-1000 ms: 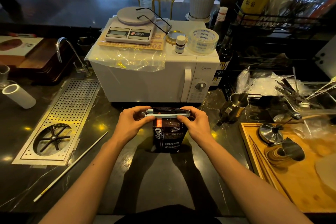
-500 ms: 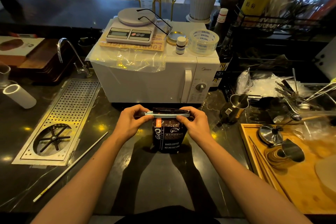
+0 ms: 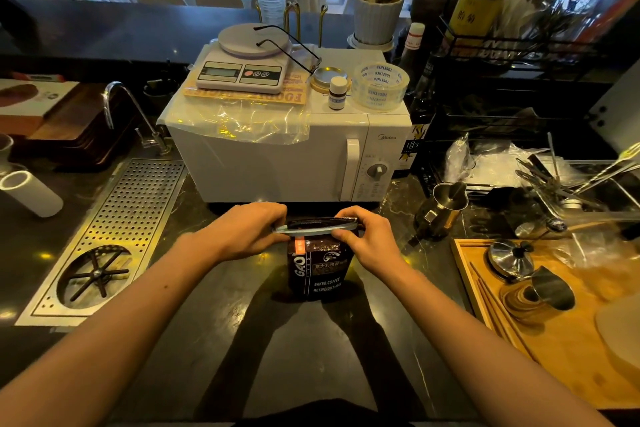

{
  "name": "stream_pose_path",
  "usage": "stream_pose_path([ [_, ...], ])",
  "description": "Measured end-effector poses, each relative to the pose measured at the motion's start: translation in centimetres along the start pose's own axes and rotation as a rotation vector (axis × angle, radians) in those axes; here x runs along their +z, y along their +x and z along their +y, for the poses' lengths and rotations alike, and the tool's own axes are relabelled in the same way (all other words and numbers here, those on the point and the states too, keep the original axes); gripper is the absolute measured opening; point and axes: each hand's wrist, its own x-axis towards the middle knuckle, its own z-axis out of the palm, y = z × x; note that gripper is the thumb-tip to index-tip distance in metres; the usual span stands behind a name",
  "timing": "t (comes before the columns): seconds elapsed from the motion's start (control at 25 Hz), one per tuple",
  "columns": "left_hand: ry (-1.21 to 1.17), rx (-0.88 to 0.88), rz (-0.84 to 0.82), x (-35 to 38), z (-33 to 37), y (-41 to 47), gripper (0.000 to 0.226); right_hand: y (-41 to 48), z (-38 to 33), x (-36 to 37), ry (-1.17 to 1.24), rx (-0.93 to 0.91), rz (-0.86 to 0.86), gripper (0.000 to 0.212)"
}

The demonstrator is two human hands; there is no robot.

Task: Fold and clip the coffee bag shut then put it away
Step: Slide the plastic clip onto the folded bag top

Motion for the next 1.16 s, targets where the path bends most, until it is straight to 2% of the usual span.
stream_pose_path([
  [0.2, 0.127, 0.046, -0.167, 0.2, 0.7, 1.2, 0.034, 1.4, -1.7, -1.1, -0.375, -0.154, -0.183, 0.017],
  [0.36, -0.081, 0.044, -0.117, 0.3, 0.5, 0.9, 0.046, 2.2, -3.4, -2.0, -0.672, -0.283, -0.355, 0.026],
  [0.6, 0.007, 0.097, -0.096, 0.2, 0.9, 1.2, 0.032, 3.6, -5.5, -0.9, -0.890, -0.465, -0.587, 0.028],
  [0.84, 0.102, 0.109, -0.107, 0.2, 0.6, 1.5, 0.034, 4.3, -5.5, -0.6, -0.947, -0.545, -0.641, 0.030],
  [1.16, 0.074, 0.124, -0.093, 0.3, 0.4, 1.5, 0.037, 4.3, -5.1, -0.1, -0.908, -0.583, -0.509, 0.026],
])
